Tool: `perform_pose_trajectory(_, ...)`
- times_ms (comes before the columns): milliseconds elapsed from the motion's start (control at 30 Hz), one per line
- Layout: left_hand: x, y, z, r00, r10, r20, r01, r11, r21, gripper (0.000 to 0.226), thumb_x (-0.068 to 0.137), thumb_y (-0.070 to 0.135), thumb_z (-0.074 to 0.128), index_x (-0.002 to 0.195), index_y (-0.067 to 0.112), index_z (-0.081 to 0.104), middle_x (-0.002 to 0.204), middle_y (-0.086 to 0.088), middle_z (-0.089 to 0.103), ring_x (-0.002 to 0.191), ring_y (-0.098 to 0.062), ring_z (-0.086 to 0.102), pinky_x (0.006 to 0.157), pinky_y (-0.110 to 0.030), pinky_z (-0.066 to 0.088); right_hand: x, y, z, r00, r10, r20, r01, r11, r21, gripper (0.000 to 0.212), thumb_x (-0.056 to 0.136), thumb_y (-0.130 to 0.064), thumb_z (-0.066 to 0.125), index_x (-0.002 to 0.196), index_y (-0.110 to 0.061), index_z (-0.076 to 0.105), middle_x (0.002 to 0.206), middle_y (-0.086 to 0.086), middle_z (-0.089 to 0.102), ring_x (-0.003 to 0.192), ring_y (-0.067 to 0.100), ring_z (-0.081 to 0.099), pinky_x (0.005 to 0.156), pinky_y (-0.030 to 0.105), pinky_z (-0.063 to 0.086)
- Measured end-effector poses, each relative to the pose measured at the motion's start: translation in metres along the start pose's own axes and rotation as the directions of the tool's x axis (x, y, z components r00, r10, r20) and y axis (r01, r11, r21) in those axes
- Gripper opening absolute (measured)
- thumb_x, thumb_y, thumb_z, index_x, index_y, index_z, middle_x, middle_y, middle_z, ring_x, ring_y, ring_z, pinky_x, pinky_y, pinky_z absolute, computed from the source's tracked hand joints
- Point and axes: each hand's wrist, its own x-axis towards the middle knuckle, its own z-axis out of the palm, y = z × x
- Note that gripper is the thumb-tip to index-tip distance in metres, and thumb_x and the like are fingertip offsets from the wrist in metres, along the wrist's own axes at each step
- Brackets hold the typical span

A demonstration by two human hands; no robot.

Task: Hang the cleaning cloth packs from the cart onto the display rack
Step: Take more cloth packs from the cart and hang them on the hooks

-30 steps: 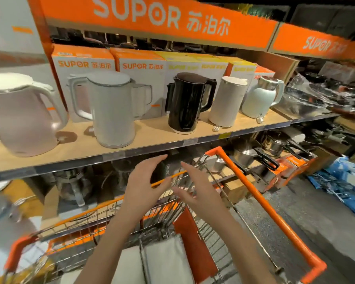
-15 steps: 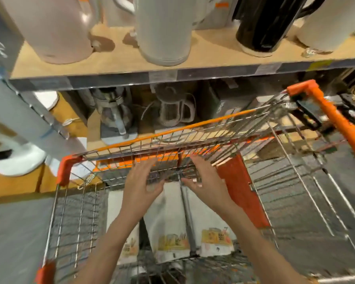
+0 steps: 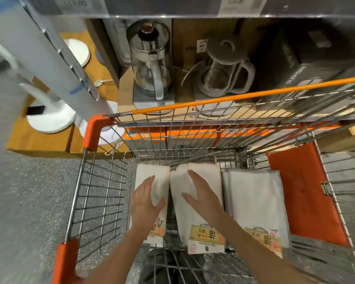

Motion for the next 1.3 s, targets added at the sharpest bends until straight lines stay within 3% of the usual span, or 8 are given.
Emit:
perform_pose_trajectory(133, 0.015, -0.026, 0.017, 0.991, -0.134, 0.000, 0.134, 0.990, -0.047, 0.072, 0.080, 0.022, 0.075, 0.142, 0.013, 0.040, 0.145, -0.006, 0.045, 0.133, -0.025, 0.040, 0.110, -0.042, 0.032, 0.018, -0.002, 0.041, 0.999, 0.029, 0.033, -0.031, 0.998, 0.061, 0.070, 0.092, -0.043, 0.054, 0.149, -0.033, 0.013, 0.155, -0.016, 0.016, 0.140, 0.003, 0.019, 0.105, 0.017, 0.024)
perform_pose_trajectory(333, 0.024, -0.073, 0.041, 0.927, -0.369, 0.065, 0.375, 0.919, -0.125, 0.083, 0.078, 0.022, 0.077, 0.146, 0.022, 0.029, 0.153, -0.005, 0.027, 0.138, -0.025, 0.029, 0.112, -0.042, 0.030, 0.048, 0.000, 0.087, 0.992, 0.117, 0.045, -0.122, 0.984, 0.132, 0.073, 0.088, -0.044, 0.059, 0.148, -0.025, 0.021, 0.152, -0.006, 0.028, 0.138, 0.014, 0.028, 0.110, 0.027, 0.025)
perform_pose_trajectory(433, 0.027, -0.085, 0.048, 0.877, -0.471, 0.098, 0.481, 0.859, -0.178, 0.088, 0.077, 0.020, 0.077, 0.147, 0.028, 0.025, 0.150, -0.004, 0.029, 0.132, -0.028, 0.034, 0.101, -0.044, 0.040, 0.055, 0.004, 0.106, 0.982, 0.174, 0.079, -0.185, 0.967, 0.173, 0.072, 0.087, -0.045, 0.059, 0.147, -0.026, 0.024, 0.150, -0.006, 0.033, 0.136, 0.014, 0.032, 0.112, 0.035, 0.028)
perform_pose_trajectory(633, 0.031, -0.096, 0.053, 0.826, -0.557, 0.084, 0.559, 0.792, -0.246, 0.080, 0.080, 0.013, 0.072, 0.143, 0.032, 0.027, 0.140, -0.009, 0.037, 0.125, -0.027, 0.037, 0.096, -0.041, 0.038, 0.062, 0.008, 0.129, 0.940, 0.311, 0.139, -0.340, 0.876, 0.343, 0.077, 0.084, -0.039, 0.066, 0.146, -0.020, 0.025, 0.148, -0.003, 0.034, 0.135, 0.017, 0.034, 0.111, 0.041, 0.033)
perform_pose_trajectory(800, 0.028, -0.088, 0.055, 0.808, -0.580, 0.104, 0.587, 0.775, -0.234, 0.078, 0.081, 0.019, 0.068, 0.146, 0.022, 0.025, 0.131, -0.008, 0.053, 0.119, -0.030, 0.049, 0.098, -0.047, 0.043, 0.063, 0.009, 0.140, 0.909, 0.376, 0.180, -0.417, 0.813, 0.407, 0.076, 0.070, -0.037, 0.076, 0.132, -0.030, 0.032, 0.130, -0.010, 0.049, 0.120, 0.015, 0.050, 0.097, 0.043, 0.047)
perform_pose_trajectory(933, 0.038, -0.081, 0.051, 0.802, -0.591, 0.088, 0.592, 0.766, -0.250, 0.050, 0.088, 0.017, 0.063, 0.133, 0.007, 0.045, 0.123, -0.012, 0.047, 0.104, -0.029, 0.051, 0.089, -0.043, 0.046, 0.069, 0.008, 0.142, 0.899, 0.401, 0.178, -0.436, 0.773, 0.460, 0.076, 0.067, -0.023, 0.077, 0.130, -0.030, 0.036, 0.123, -0.007, 0.053, 0.115, 0.018, 0.053, 0.092, 0.044, 0.051)
perform_pose_trajectory(1100, 0.043, -0.066, 0.030, 0.836, -0.536, 0.118, 0.518, 0.699, -0.493, 0.026, 0.091, 0.005, 0.056, 0.113, 0.014, 0.048, 0.107, -0.014, 0.058, 0.083, -0.028, 0.060, 0.075, -0.047, 0.055, 0.069, -0.011, 0.122, 0.913, 0.388, 0.122, -0.398, 0.788, 0.470, 0.070, 0.071, -0.014, 0.075, 0.131, -0.023, 0.040, 0.122, -0.003, 0.053, 0.112, 0.017, 0.053, 0.092, 0.040, 0.050)
perform_pose_trajectory(1300, 0.039, -0.029, -0.012, 0.880, -0.475, 0.020, 0.375, 0.669, -0.642, 0.024, 0.090, 0.001, 0.058, 0.105, 0.018, 0.049, 0.090, -0.003, 0.062, 0.072, -0.015, 0.060, 0.048, -0.021, 0.047, 0.055, -0.046, 0.071, 0.950, 0.314, 0.001, -0.267, 0.807, 0.527, 0.061, 0.079, -0.006, 0.068, 0.131, -0.024, 0.040, 0.123, -0.003, 0.048, 0.114, 0.015, 0.049, 0.086, 0.025, 0.049)
